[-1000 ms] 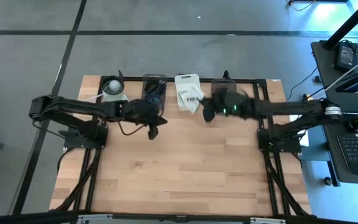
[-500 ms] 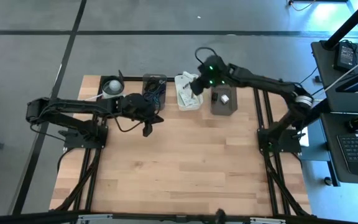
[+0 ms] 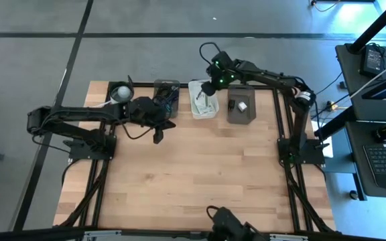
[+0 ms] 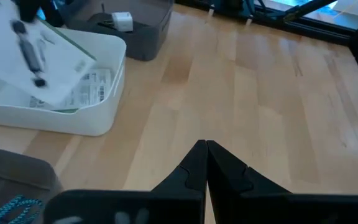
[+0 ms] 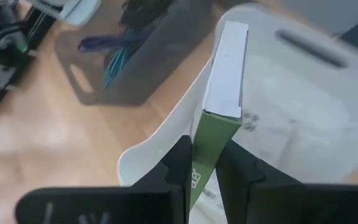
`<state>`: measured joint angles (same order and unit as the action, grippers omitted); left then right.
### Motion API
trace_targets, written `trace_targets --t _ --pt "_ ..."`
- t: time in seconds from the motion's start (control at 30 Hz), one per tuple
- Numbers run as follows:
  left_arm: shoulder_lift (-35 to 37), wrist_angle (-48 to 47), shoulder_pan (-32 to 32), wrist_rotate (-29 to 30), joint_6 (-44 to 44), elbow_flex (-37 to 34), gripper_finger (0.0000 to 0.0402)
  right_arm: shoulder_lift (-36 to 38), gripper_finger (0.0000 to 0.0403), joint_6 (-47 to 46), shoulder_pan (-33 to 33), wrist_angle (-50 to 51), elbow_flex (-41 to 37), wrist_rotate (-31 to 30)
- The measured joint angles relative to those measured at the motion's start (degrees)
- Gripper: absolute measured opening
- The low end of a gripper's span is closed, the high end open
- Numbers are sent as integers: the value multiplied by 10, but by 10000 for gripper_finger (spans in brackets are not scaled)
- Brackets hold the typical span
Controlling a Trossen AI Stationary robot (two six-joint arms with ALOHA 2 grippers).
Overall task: Pick and place items into bin
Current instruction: Put the white card reader box into the white bin, then return to Home Position
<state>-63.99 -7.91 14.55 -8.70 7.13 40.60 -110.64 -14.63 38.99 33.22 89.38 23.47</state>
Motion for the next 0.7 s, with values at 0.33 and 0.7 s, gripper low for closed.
trace_targets --t 0.33,0.7 --pt "0 5 30 1 -15 0 2 -22 86 1 6 3 1 27" --pt "0 5 33 26 -15 0 2 -13 168 4 33 22 1 25"
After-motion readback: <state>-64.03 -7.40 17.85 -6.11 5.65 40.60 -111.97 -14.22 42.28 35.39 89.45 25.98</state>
